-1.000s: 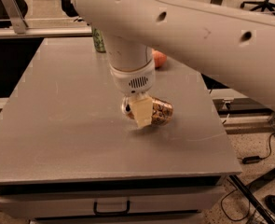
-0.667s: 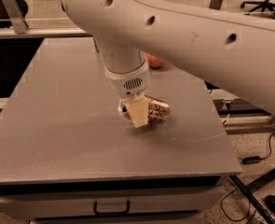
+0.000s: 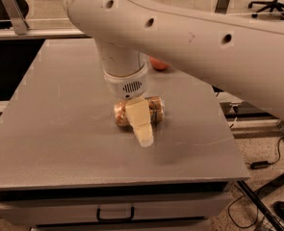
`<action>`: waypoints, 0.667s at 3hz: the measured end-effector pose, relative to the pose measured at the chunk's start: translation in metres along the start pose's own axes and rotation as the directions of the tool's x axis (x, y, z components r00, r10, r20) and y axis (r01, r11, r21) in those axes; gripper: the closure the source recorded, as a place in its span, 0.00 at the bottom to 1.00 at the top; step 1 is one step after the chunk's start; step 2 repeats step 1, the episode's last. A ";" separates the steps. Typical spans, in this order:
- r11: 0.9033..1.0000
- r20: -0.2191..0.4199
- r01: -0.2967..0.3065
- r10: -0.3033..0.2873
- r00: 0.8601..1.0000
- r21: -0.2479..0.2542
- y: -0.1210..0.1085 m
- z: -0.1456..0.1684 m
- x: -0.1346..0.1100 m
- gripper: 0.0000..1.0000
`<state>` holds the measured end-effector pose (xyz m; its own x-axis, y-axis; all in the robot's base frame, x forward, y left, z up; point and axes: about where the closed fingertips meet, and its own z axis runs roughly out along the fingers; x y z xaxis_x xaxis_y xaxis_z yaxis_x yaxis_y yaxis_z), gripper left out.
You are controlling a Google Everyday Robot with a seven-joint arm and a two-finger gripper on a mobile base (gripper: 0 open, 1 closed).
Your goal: Knock orange can over
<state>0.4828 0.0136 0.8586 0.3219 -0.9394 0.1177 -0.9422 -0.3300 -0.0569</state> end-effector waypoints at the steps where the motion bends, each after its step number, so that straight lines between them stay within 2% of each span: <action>1: 1.000 0.000 0.000 0.000 1.000 0.000 0.000 0.000 0.000 0.00; 2: 1.000 0.000 0.000 0.000 1.000 0.000 0.000 0.000 0.000 0.00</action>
Offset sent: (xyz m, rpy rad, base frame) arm 0.0000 0.0000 0.0000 0.0000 0.0000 0.0000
